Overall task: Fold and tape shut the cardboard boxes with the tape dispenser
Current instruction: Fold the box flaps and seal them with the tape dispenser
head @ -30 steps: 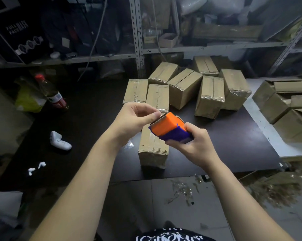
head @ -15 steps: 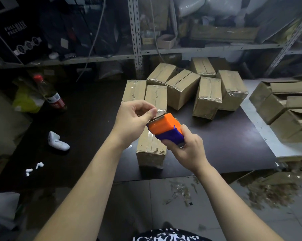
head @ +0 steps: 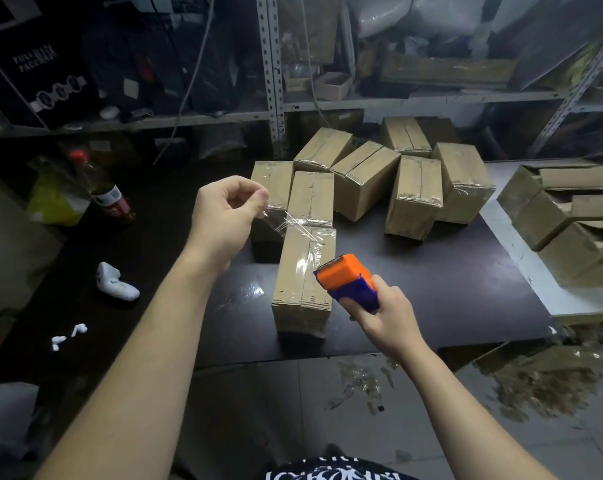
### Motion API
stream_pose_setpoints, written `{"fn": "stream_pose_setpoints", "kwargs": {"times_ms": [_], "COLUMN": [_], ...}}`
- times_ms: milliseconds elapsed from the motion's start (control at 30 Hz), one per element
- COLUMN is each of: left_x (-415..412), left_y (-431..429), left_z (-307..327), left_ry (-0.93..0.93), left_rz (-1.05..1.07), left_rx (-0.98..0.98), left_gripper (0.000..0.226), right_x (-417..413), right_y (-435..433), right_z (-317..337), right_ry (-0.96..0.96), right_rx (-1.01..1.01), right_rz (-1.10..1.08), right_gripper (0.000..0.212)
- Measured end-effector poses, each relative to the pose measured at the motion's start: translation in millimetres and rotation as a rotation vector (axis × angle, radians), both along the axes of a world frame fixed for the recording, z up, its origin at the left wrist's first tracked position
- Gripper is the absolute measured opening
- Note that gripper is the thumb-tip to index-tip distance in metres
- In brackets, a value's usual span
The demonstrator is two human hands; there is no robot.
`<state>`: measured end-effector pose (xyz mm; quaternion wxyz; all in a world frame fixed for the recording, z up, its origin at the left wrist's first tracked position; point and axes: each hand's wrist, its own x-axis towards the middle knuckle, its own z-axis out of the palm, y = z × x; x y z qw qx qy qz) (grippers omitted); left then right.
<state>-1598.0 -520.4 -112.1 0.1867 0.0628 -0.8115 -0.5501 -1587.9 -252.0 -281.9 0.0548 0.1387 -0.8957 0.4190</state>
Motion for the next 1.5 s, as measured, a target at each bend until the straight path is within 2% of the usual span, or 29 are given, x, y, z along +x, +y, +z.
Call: {"fn": "stream_pose_setpoints", "kwargs": {"times_ms": [100,167,367,467,533,600,667,767,900,1000,1100,1367,1433,1500], "left_x": [0.5,-0.5,-6.8,-7.3,-4.1,0.8,4.6,8.7,19.9,30.8,34.0,31.8,29.7,27.5], "left_y": [-1.0,1.2,-0.3,-3.2,-1.3,3.5,6.5,6.4,12.2,24.6,33.0,55.4,53.9,50.6], "left_z": [0.0,-0.5,-1.9,-1.3,1.2,4.9,9.1,15.1,16.0,7.7,1.1,-11.3,-12.2,-12.8], "left_ry": [-0.01,-0.047,-0.311,-0.334,-0.305,-0.262,-0.223,-0.173,-0.066,-0.005,0.013,0.029,0.04,0.051], "left_rz": [0.029,0.034,0.007,-0.04,-0.11,-0.201,-0.232,-0.231,-0.275,-0.298,-0.309,-0.343,-0.334,-0.354], "left_rx": [0.052,0.127,0.617,0.635,0.658,0.639,0.515,0.16,0.024,0.003,0.04,0.23,0.182,0.056], "left_gripper": [0.013,0.012,0.008,0.005,0.002,0.003,0.005,0.005,0.005,0.007,0.006,0.009,0.009,0.008], "right_x": [2.9,4.1,8.2,8.3,8.4,10.4,12.6,13.0,9.0,11.1,10.4,-0.1,-0.6,0.5], "right_y": [-1.6,-1.5,2.8,1.4,-1.1,-5.3,-8.6,-6.3,-3.6,-8.6,-11.8,-23.3,-20.5,-19.9], "right_z": [0.9,1.2,-2.9,-4.7,-2.9,2.8,8.0,7.3,9.3,13.0,15.4,25.0,26.5,25.4], "right_ry": [-0.005,0.014,0.083,0.053,-0.015,-0.08,-0.093,-0.057,0.021,0.054,-0.011,-0.155,-0.2,-0.284], "right_rx": [0.012,0.033,0.036,-0.01,-0.11,-0.208,-0.23,-0.164,-0.055,0.006,0.03,-0.039,-0.067,-0.113], "right_rz": [0.042,0.033,0.022,0.007,-0.001,-0.013,-0.035,-0.095,-0.196,-0.258,-0.298,-0.348,-0.332,-0.272], "right_gripper": [0.036,0.039,0.047,0.047,0.047,0.039,0.031,0.039,0.046,0.05,0.052,0.054,0.048,0.041]}}
